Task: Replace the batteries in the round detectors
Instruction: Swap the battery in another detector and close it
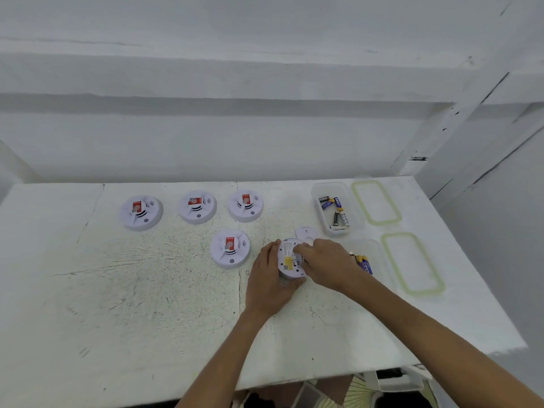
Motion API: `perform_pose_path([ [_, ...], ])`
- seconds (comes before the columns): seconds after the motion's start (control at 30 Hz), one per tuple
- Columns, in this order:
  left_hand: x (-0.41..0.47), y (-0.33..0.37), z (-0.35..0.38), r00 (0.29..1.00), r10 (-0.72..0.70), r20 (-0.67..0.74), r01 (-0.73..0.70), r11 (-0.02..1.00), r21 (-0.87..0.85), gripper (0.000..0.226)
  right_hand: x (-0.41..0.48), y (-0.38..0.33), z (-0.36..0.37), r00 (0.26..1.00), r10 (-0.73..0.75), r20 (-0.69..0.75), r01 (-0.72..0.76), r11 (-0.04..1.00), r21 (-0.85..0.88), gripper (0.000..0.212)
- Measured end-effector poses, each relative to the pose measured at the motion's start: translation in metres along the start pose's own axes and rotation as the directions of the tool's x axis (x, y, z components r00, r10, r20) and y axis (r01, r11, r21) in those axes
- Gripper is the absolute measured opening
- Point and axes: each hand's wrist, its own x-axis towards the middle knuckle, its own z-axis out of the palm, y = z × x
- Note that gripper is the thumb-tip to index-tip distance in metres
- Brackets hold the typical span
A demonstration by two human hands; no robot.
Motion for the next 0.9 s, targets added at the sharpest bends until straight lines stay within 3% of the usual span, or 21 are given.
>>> perform_pose_path([
  [0.13,0.0,0.001,0.0,1.0,-0.002,0.009,0.002,1.0,0.03,0.107,0.0,-0.006,0.001,0.999,-0.03,0.035,0.033,0.993,-0.114,0.037],
  [0.23,-0.001,-0.001,0.0,1.0,-0.006,0.006,0.005,0.999,0.038,0.108,-0.004,-0.009,0.006,1.0,-0.014,0.014,0.016,0.994,-0.107,0.034],
  [0.33,0.0,-0.003,0.0,1.0,-0.008,0.013,0.008,1.0,0.02,0.108,-0.005,0.003,0.003,0.986,0.122,-0.113,-0.103,0.982,0.155,0.027],
  [0.43,0.002,-0.002,0.0,1.0,-0.015,0.009,0.015,0.999,0.029,0.108,-0.001,0.026,-0.001,0.942,0.278,-0.186,-0.17,0.877,0.449,0.019],
  [0.63,0.001,-0.004,0.001,1.0,-0.015,0.011,0.015,1.0,0.022,0.109,0.013,0.067,-0.002,0.8,0.545,-0.25,-0.273,0.702,0.658,0.014],
  [0.73,0.001,-0.004,0.001,1.0,-0.022,0.019,0.021,1.0,0.019,0.11,0.027,0.092,0.003,0.774,0.603,-0.193,-0.386,0.691,0.611,0.019],
  [0.9,0.001,-0.003,0.0,0.999,-0.033,0.026,0.032,0.999,0.013,0.109,0.052,0.106,0.011,0.763,0.646,0.029,-0.604,0.697,0.386,0.025],
])
